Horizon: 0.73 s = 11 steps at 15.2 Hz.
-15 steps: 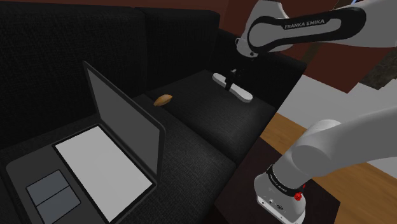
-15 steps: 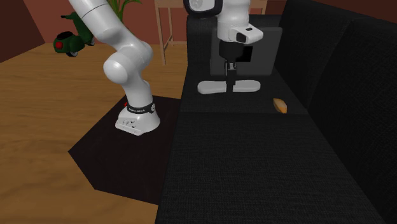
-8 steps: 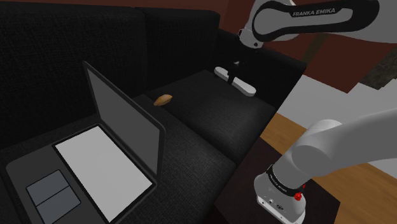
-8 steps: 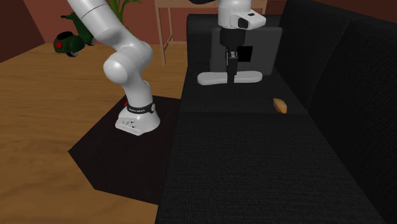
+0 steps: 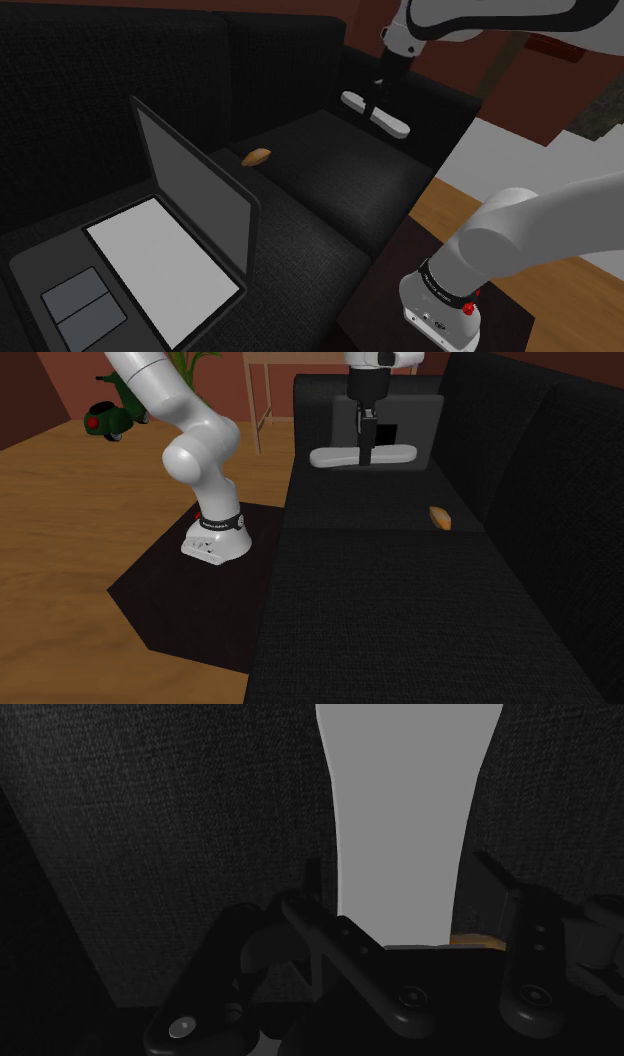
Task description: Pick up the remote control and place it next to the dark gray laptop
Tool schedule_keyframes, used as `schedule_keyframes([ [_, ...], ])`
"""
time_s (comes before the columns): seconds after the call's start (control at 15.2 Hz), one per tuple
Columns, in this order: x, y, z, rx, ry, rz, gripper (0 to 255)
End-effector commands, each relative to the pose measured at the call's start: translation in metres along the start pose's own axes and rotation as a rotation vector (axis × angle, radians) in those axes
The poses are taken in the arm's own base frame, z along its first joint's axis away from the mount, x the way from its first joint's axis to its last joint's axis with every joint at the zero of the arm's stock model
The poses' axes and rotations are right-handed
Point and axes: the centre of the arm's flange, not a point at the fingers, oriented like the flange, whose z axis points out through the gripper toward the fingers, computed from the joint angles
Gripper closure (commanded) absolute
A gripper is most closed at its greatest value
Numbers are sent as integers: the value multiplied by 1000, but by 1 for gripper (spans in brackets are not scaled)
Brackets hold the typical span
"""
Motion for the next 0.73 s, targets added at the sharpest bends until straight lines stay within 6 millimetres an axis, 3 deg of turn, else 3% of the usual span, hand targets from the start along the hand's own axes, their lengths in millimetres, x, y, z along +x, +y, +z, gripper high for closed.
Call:
schedule_keyframes([
  [0.0,1,0,-11,0,0,0,255],
  [0.66,3,1,-64,0,0,0,255],
])
